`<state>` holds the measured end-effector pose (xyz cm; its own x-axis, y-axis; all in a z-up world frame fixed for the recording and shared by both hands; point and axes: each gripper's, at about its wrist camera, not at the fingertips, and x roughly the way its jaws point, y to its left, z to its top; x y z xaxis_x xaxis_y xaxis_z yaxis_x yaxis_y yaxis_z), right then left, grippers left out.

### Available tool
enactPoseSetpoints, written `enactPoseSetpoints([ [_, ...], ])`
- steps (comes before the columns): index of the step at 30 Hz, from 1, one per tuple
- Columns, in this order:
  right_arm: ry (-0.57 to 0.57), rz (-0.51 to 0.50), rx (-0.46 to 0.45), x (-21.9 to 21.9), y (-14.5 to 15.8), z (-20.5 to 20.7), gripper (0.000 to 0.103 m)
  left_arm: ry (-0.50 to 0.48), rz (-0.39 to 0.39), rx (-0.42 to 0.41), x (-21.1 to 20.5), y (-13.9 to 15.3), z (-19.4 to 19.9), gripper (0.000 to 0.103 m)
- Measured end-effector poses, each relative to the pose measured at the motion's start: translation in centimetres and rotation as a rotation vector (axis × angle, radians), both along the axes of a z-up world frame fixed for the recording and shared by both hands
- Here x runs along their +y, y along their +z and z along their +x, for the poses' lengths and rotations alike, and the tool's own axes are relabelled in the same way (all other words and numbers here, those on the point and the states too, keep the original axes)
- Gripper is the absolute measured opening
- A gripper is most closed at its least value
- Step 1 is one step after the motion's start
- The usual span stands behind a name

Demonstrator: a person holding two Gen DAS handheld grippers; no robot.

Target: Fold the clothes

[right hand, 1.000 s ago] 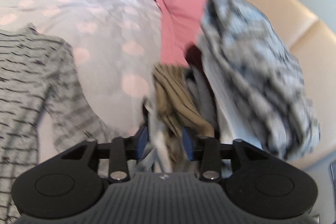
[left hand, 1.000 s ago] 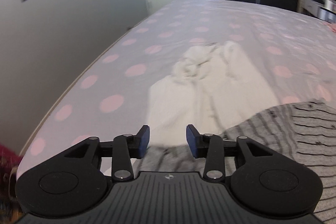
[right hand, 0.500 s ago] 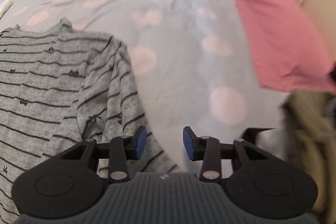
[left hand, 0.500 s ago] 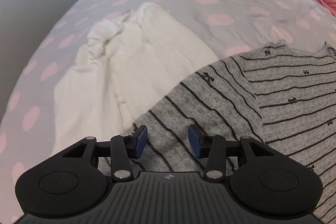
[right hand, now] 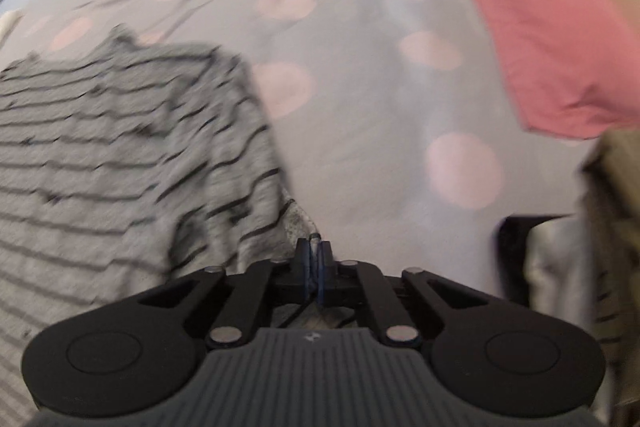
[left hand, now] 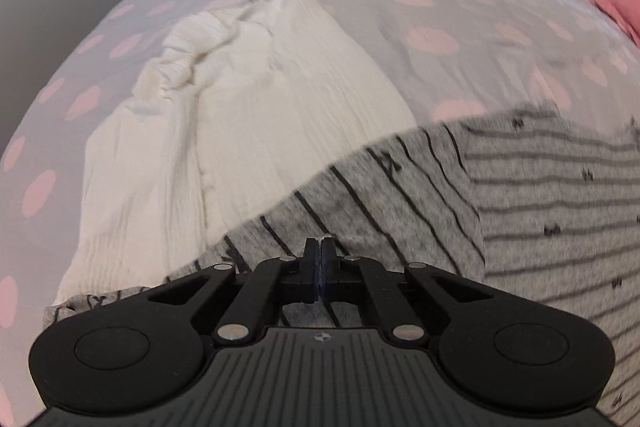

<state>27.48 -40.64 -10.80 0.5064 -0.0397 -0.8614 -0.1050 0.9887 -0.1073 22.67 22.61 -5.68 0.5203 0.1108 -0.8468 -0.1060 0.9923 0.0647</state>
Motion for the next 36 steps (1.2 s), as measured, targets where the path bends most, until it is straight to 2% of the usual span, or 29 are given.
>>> enactPoseSetpoints([
  [4, -0.117, -0.135, -0.079, -1.5, 0.9, 1.1, 0.003, 0.053, 0.038, -0.055, 0.3, 1.3, 0.6, 0.0],
  [7, -0.19, -0.175, -0.113, -2.7, 1.0, 2.0, 0.003, 0.088, 0.037, -0.048, 0.7, 1.2, 1.1, 0.0],
  [10, -0.201, -0.223, -0.129, -2.8, 0.7, 2.7, 0.003, 0.066, 0.042, -0.036, 0.5, 0.7, 1.5, 0.0],
  [14, -0.184, -0.232, -0.079, -2.6, -0.3, 3.5, 0.003, 0.016, 0.041, -0.012, 0.1, -0.1, 1.4, 0.001],
  [16, -0.179, -0.228, -0.054, -2.7, -0.6, 3.6, 0.004, -0.002, 0.045, -0.014, 0.1, -0.3, 1.3, 0.011],
  [18, -0.182, -0.202, -0.051, -3.0, -0.7, 3.4, 0.007, -0.007, 0.029, -0.025, 0.5, -0.4, 1.0, 0.036],
  [20, -0.191, -0.175, -0.059, -3.3, -0.5, 3.1, 0.011, -0.009, 0.013, -0.046, 0.8, -0.4, 0.8, 0.048],
  [21, -0.196, -0.167, -0.066, -3.3, -0.2, 3.0, 0.016, -0.012, 0.004, -0.056, 0.8, -0.5, 0.7, 0.048],
  [23, -0.189, -0.159, -0.088, -3.2, 0.2, 2.7, 0.027, -0.024, 0.011, -0.043, 0.6, -1.0, 1.0, 0.048],
  [25, -0.168, -0.155, -0.103, -2.8, 0.5, 2.6, 0.032, -0.03, 0.024, -0.015, 0.4, -1.7, 1.4, 0.04],
  [26, -0.157, -0.157, -0.102, -2.5, 0.5, 2.5, 0.032, -0.026, 0.017, -0.001, 0.4, -1.8, 1.7, 0.015],
  [27, -0.148, -0.161, -0.102, -2.3, 0.6, 2.5, 0.032, -0.022, 0.01, 0.012, 0.3, -2.0, 1.9, 0.002],
  [32, -0.104, -0.183, -0.119, -1.3, 1.4, 2.2, 0.033, 0.019, 0.136, -0.065, -1.2, -0.3, 2.2, 0.0],
  [36, -0.083, -0.202, -0.137, -0.7, 2.3, 1.5, 0.037, 0.002, 0.133, -0.059, -1.3, 0.4, 1.7, 0.0],
])
